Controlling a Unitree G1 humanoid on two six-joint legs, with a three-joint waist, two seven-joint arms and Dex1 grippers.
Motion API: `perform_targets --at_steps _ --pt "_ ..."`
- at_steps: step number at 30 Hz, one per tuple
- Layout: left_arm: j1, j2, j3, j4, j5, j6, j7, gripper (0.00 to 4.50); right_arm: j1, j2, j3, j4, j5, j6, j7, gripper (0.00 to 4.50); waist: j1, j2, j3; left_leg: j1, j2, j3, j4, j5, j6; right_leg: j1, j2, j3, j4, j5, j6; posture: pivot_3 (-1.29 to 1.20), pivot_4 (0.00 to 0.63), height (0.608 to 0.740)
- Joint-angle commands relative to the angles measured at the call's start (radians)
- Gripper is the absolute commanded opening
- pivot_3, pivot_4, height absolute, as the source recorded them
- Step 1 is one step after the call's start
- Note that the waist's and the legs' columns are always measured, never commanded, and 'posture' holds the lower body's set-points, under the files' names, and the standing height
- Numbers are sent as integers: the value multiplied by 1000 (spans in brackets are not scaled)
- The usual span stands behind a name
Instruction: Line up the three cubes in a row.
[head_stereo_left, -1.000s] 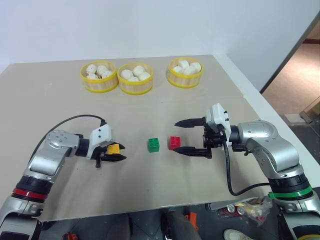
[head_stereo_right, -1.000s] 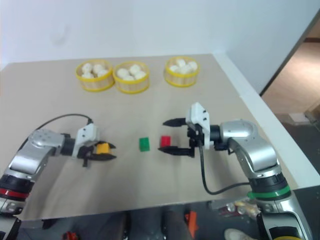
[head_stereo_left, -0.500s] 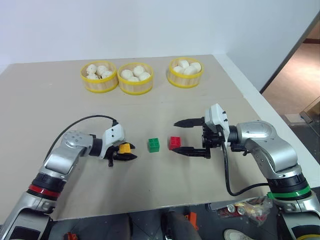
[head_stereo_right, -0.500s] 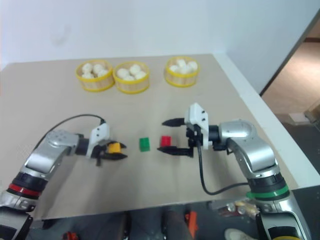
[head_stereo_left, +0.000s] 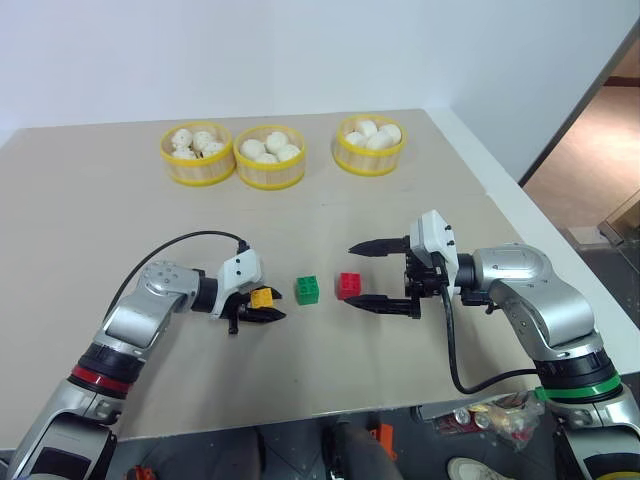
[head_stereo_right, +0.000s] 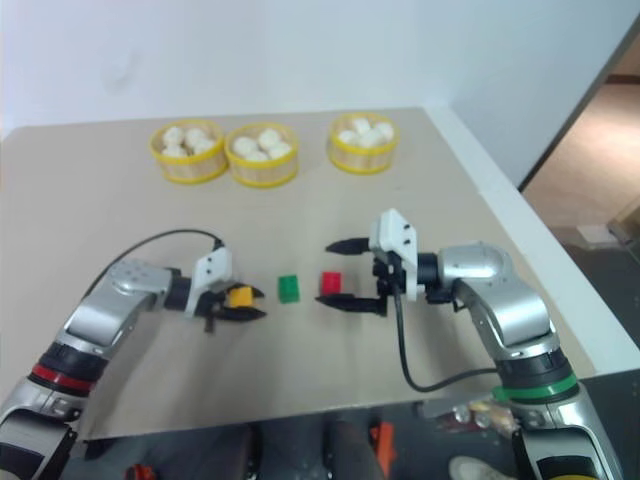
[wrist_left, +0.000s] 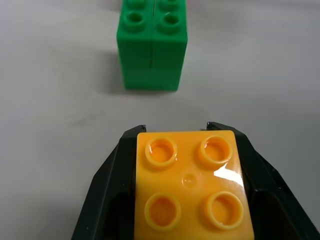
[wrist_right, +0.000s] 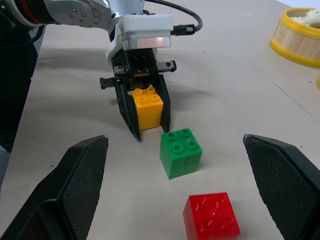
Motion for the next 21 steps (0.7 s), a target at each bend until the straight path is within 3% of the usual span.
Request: perform_targets --at_steps 1,13,21 --pt "-18 6 -1 -12 -6 -4 -6 1397 -1 -2 -14 -37 4 -15 0 4500 -1 0 0 0 0 0 0 0 0 0 0 0 0 0 0 0 150 740" --pt "-10 70 24 13 -16 -21 -39 1397 10 -8 -18 -38 1 -19 2 4500 0 0 0 0 0 0 -1 0 0 0 1 0 0 0 0 0 150 740" --pt "-13 54 -20 49 31 -53 -26 1397 17 -7 -17 -33 0 -29 5 4500 0 0 0 0 0 1 -1 0 0 0 1 1 0 0 0 0 150 740"
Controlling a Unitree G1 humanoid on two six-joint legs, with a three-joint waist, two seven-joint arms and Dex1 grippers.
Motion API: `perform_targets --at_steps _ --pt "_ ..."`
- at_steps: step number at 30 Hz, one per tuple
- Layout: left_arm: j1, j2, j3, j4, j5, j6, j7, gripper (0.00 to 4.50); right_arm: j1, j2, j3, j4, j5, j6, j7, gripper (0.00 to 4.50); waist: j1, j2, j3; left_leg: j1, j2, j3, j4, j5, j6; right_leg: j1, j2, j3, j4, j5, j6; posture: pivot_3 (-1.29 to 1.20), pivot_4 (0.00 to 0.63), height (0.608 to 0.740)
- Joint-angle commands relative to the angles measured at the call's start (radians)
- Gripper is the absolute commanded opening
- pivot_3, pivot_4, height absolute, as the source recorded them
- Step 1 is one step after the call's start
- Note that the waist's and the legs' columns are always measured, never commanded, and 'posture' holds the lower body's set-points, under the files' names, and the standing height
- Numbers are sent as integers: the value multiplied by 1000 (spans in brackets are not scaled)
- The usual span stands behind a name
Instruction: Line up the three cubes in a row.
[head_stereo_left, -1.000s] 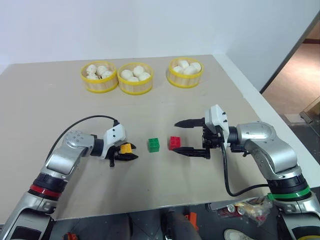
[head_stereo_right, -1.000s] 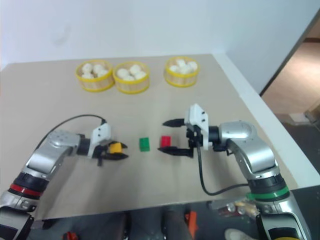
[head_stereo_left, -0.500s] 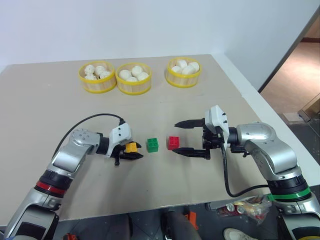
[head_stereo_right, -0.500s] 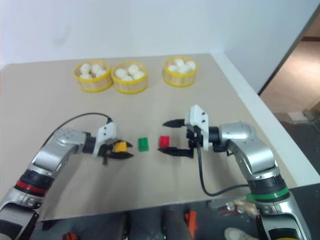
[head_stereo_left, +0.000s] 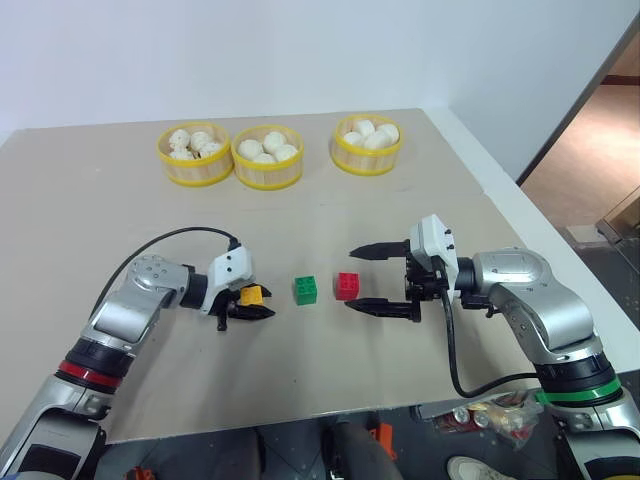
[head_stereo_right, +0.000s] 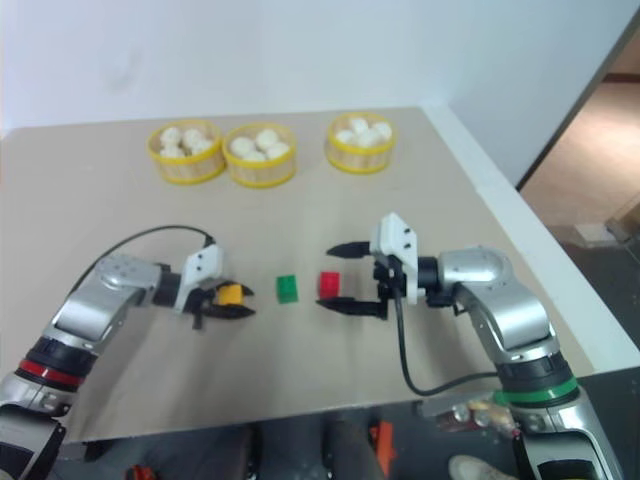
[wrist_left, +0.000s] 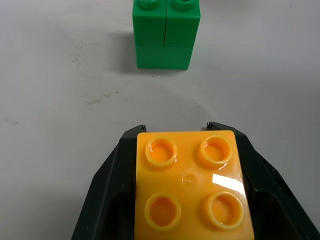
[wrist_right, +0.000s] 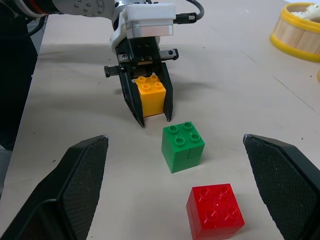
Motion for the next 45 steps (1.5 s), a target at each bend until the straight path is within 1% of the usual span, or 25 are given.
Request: perform_targets --at_steps 1,4,6,8,9,11,12,13,17,23,24,27,29,31,35,38,40,45 --pt "-10 0 -16 25 21 -19 2 1397 -3 -8 -17 -32 2 -16 4 4500 0 0 0 0 0 0 0 0 0 0 0 0 0 0 0 0 150 740" --pt "-18 5 -18 33 23 -17 -7 1397 -2 -8 -18 -31 3 -16 4 4500 0 0 0 0 0 0 0 0 0 0 0 1 0 0 1 0 150 740" --pt "-23 11 -15 39 21 -17 -15 2436 -3 -8 -18 -31 3 -15 3 4500 0 0 0 0 0 1 0 0 0 0 0 1 0 1 1 0 150 740" --pt "-25 15 -14 40 21 -18 -24 3078 -4 -7 -19 -29 3 -15 3 4500 0 0 0 1 -1 1 0 0 0 0 0 2 0 1 1 0 150 740" --pt "-25 16 -14 40 24 -24 -28 3327 -5 -7 -19 -28 3 -16 3 4500 0 0 0 1 -1 1 0 0 0 0 0 2 0 1 1 0 150 740" --pt "-23 19 -12 32 27 -32 -29 4097 -7 -8 -18 -25 2 -17 4 4500 1 0 0 1 -1 1 1 1 1 1 0 2 0 1 1 0 150 740" --pt "-21 22 -8 18 23 -24 -29 4361 -9 -8 -18 -24 1 -17 5 4500 2 0 0 1 -1 1 1 2 2 1 0 3 0 2 1 0 150 740" --pt "-19 25 -3 4 18 -17 -28 4470 -11 -8 -18 -23 1 -16 5 4500 2 0 0 1 -1 1 1 2 2 1 0 4 0 1 0 0 150 740" --pt "-16 65 18 -48 16 -22 -27 4470 -17 -9 -17 -16 -2 -18 7 4500 -1 0 0 1 -2 2 1 4 4 1 0 7 0 2 -1 0 150 740" --pt "-48 108 92 -108 -30 27 1 4470 -23 -9 -20 -9 -6 -21 12 4500 -2 0 0 0 -2 4 0 4 4 -1 1 9 0 3 -1 0 150 740" --pt "-57 113 114 -129 -55 57 3 4470 -24 -9 -20 -8 -7 -22 12 4500 -2 0 0 0 -2 4 0 4 4 -1 1 9 0 4 2 0 150 740" --pt "-75 124 181 -197 -142 159 12 4470 -26 -11 -25 -6 -7 -22 15 4500 -2 0 0 -1 -1 4 -1 3 4 -2 1 9 -1 3 3 0 150 740" --pt "-93 100 246 -230 -229 275 58 4470 -26 -7 -36 -5 2 -15 8 4500 -2 0 0 -1 -2 4 -1 3 4 -2 1 9 -1 2 4 0 150 740" --pt "-106 62 307 -236 -281 344 135 4470 -31 7 -64 0 28 10 -18 4500 -2 0 0 -1 -2 4 -1 3 4 -2 1 9 -1 2 4 0 150 740" --pt "-57 -13 379 -247 -271 316 293 4470 -43 29 -108 26 34 18 -77 4500 -4 0 0 0 -2 4 -1 3 4 -1 1 9 -1 2 4 0 150 740" --pt "-13 -74 421 -274 -268 291 407 4470 -41 25 -115 46 19 7 -90 4500 -4 -1 0 0 -1 4 -1 3 4 -1 1 10 -1 3 4 0 150 740" --pt "19 -95 435 -257 -219 217 479 4470 -36 27 -118 63 3 -18 -98 4500 -2 -1 0 0 -1 4 -1 3 4 -1 1 10 -1 3 4 0 150 740" --pt "111 -128 478 -240 -174 119 589 4470 -26 42 -133 125 -25 -87 -127 4500 -3 -1 0 1 -1 5 -1 3 4 -1 1 11 -1 3 4 0 150 740"
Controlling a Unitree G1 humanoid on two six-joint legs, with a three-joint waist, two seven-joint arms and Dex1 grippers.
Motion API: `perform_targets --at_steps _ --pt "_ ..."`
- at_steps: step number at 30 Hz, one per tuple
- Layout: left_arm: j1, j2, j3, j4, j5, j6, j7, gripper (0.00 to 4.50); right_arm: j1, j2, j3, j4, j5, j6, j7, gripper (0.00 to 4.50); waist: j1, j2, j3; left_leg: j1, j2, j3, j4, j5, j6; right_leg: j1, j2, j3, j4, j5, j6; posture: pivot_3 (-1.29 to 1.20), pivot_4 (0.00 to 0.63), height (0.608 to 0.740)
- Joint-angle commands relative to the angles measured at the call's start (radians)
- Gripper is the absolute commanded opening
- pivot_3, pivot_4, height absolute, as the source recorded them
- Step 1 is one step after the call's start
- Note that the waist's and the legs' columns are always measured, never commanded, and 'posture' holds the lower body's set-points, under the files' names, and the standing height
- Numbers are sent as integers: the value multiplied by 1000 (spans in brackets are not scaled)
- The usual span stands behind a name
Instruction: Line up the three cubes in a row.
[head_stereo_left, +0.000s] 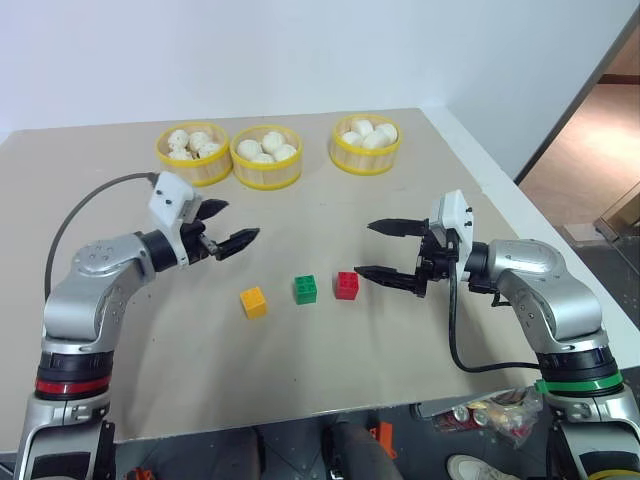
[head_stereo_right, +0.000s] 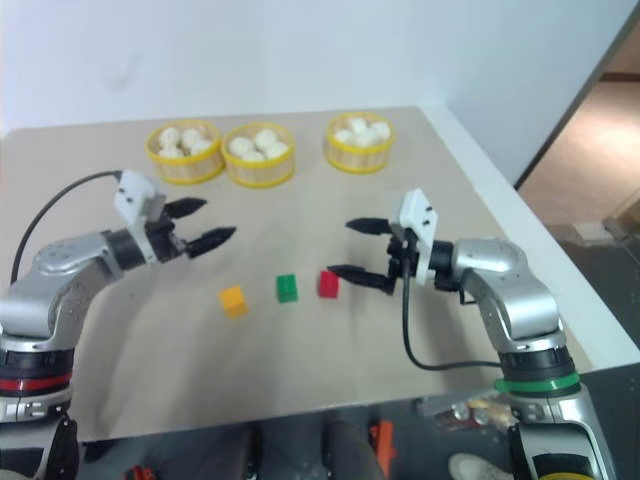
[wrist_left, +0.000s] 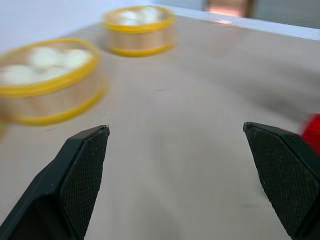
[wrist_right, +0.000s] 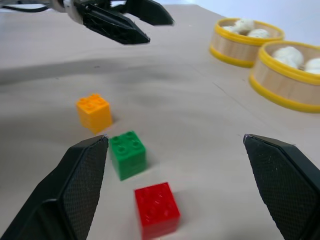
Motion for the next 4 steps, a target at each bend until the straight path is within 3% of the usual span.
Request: perform_targets --at_steps 1,4 --pt "43 2 30 -2 42 -75 64 4470 3 7 -39 30 -19 -67 -16 4500 1 0 0 0 0 0 0 0 0 0 0 0 0 0 0 0 150 740" --pt "93 5 29 19 70 -130 92 4470 1 26 -52 67 -29 -99 -41 4500 2 0 0 0 0 0 0 0 0 0 0 0 0 0 0 0 150 740"
